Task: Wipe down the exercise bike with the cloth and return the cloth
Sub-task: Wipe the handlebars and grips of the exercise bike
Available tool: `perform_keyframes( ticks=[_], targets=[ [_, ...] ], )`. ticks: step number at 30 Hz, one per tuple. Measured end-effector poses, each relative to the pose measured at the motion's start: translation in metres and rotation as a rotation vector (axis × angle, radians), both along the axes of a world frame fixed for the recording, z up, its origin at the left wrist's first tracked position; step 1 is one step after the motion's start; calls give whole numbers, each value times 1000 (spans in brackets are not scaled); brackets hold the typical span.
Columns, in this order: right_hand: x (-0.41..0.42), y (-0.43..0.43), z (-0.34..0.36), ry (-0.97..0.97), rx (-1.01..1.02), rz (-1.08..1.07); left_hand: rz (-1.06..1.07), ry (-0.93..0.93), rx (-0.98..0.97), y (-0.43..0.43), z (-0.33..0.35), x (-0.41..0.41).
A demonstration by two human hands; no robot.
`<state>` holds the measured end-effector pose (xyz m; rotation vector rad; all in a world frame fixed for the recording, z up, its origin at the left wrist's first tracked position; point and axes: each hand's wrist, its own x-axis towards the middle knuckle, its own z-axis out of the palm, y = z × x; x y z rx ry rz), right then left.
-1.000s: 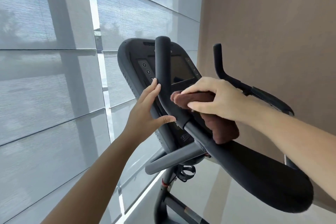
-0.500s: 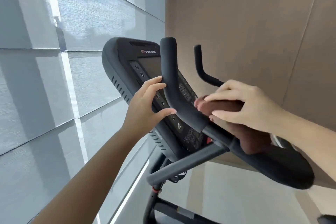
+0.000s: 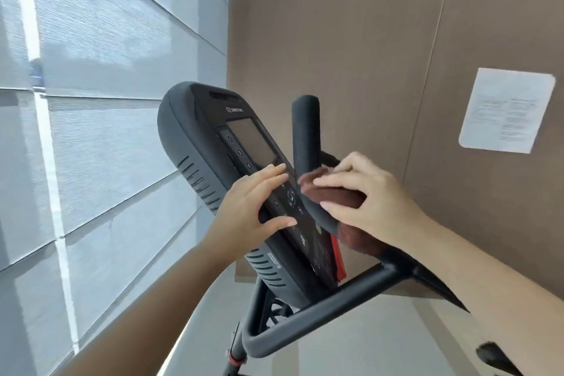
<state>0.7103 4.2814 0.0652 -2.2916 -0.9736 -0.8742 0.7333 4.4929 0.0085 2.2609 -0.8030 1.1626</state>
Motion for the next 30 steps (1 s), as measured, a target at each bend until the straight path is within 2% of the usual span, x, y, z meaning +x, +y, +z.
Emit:
perform_keyframes(
  ticks=[2,4,9,11,14,17,20,22,24,27,30],
  targets=[
    [-13,-7,-5,42,-180,-72,45,-1,38,11,-5,7],
    [-18,-2,1,28,-204,-76,95,-18,92,21,-10,12],
    [-4,38,29,-220,278,-137,154,-127,206,33,-12,23],
    [6,55,30,-273,310,-187,180,-174,164,37,-8,27],
    [7,56,10,-318,231,-235,207,-247,134,43,-6,37],
    [-5,34,-7,-216,108,-199,233,-320,191,46,-9,47],
    [-23,18,-12,-156,-137,-194,245,-358,190,46,-11,55],
    [-29,16,-9,-114,-176,-191,250,-370,176,45,-11,57],
    [-25,23,1,-131,-68,-196,251,-380,169,45,-12,59],
    [-6,51,26,-286,186,-232,257,-399,162,45,-13,60],
    [10,70,33,-382,233,-294,250,-413,160,45,-13,61]
  ],
)
